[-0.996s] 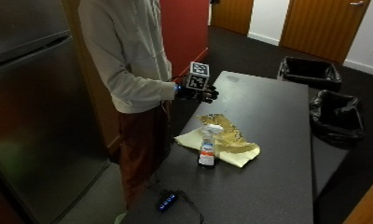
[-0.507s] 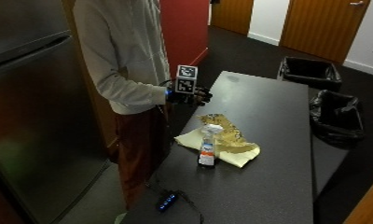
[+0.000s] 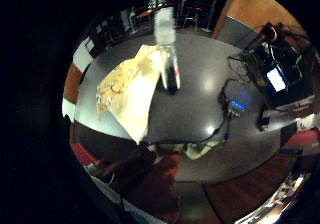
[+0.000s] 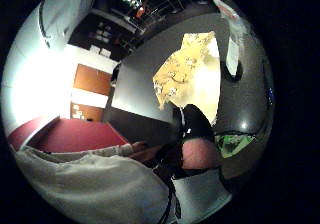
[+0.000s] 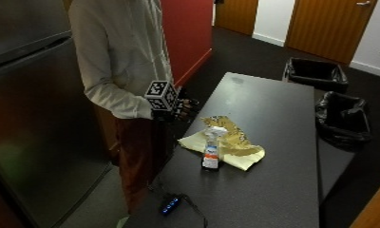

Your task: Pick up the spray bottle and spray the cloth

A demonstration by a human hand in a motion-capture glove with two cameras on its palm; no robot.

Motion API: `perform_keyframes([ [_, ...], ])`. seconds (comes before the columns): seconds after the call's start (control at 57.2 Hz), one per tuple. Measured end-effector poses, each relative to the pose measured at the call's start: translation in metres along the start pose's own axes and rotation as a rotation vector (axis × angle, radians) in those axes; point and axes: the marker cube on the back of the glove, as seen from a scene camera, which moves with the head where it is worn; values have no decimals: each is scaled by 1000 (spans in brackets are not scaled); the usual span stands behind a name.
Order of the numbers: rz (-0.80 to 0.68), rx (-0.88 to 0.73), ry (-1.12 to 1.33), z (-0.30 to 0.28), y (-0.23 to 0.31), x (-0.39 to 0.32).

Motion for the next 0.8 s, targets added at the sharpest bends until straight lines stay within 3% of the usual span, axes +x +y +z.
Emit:
perform_keyframes([
  [0.227,94,107,-74,-1,-10,35],
  [0.804,337,137,-434,57,-48,77],
])
